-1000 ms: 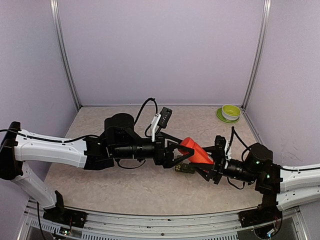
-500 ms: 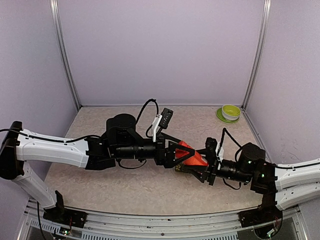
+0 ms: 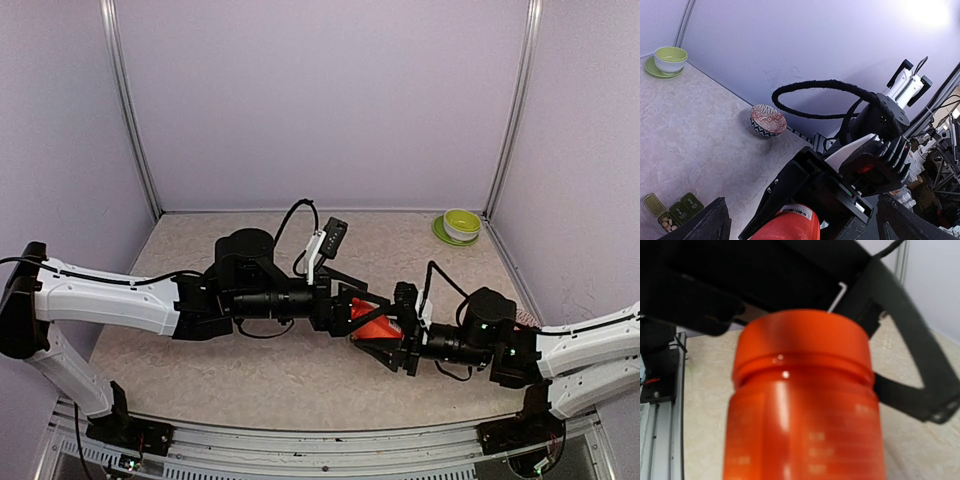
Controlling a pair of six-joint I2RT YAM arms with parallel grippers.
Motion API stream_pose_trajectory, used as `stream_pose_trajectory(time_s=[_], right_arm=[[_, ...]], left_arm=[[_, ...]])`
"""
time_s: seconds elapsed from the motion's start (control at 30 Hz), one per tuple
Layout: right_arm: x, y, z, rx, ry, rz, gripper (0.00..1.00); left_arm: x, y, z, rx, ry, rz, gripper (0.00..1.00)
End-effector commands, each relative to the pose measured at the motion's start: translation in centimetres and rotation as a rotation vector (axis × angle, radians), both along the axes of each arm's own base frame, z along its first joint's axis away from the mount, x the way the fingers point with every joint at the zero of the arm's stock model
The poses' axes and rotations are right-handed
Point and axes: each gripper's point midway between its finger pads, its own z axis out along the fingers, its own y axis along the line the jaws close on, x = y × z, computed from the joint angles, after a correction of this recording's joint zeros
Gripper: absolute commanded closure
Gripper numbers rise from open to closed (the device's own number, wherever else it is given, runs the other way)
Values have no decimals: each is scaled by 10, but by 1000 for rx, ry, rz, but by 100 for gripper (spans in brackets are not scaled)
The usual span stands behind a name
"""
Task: Sort the pills into containers
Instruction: Screw the lid of the pill bottle onto the pill bottle.
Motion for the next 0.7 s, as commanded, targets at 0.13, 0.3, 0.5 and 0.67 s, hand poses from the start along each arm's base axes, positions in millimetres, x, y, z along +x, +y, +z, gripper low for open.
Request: stream_pose_trajectory(time_s=[0.13, 0.3, 0.5, 0.67], right_arm=[[-3, 11, 18, 60, -10, 30, 84], [-7, 8, 22, 72, -17, 41, 84], [-3, -9, 38, 103, -51, -22, 84], [5, -25, 45, 100, -81, -102, 83]], left_arm=[[-12, -2, 30, -77, -44, -40, 1], [0, 8, 31, -77, -43, 1, 1], [12, 16, 17, -35, -22, 41, 1], [8, 13, 13, -34, -5, 11, 1]])
